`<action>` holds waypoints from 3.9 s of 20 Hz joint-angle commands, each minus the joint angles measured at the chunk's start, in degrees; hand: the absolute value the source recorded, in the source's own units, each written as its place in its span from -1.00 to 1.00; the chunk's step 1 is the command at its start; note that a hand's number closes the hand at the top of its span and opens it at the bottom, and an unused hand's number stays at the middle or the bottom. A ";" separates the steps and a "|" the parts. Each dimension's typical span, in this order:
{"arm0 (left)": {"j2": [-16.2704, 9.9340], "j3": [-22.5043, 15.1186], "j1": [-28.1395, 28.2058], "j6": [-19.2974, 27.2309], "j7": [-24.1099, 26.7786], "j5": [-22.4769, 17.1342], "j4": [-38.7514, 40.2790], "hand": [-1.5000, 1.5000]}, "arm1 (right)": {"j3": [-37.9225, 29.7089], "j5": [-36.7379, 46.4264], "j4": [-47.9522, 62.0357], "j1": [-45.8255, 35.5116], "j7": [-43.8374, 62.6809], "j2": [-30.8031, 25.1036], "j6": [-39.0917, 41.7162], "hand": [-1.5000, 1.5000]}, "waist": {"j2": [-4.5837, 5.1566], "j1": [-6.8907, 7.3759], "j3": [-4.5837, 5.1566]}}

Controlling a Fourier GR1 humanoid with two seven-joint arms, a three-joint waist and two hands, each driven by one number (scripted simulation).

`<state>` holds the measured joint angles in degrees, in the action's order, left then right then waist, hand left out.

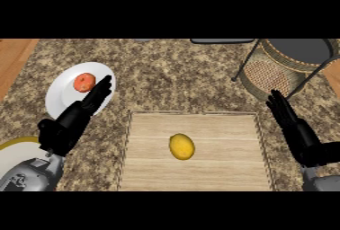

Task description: Pick the lemon from the tray and place it in the tiered basket

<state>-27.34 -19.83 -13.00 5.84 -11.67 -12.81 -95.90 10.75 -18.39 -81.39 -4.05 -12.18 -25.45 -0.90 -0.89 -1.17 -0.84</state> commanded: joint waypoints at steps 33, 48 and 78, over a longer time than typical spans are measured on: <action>1.26 11.39 3.88 8.70 9.31 9.76 13.70 0.00 | 19.28 21.89 -27.24 -29.41 87.95 -2.34 -2.74 -1.00 | 0.81 2.28 0.98; 2.09 13.62 3.64 6.41 9.56 9.73 14.84 0.00 | 26.91 23.82 -11.14 -32.59 91.73 8.85 -0.21 -1.00 | 0.77 1.43 0.92; 4.71 15.78 5.03 5.58 8.94 14.54 14.16 0.00 | 28.77 37.16 -6.79 -26.74 92.24 18.06 5.29 -1.00 | 0.81 1.22 0.89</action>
<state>-22.19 -4.88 -7.96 12.24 -2.83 1.83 -82.26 40.93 18.64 -89.95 -29.92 68.40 -10.23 2.44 -0.11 -0.07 0.05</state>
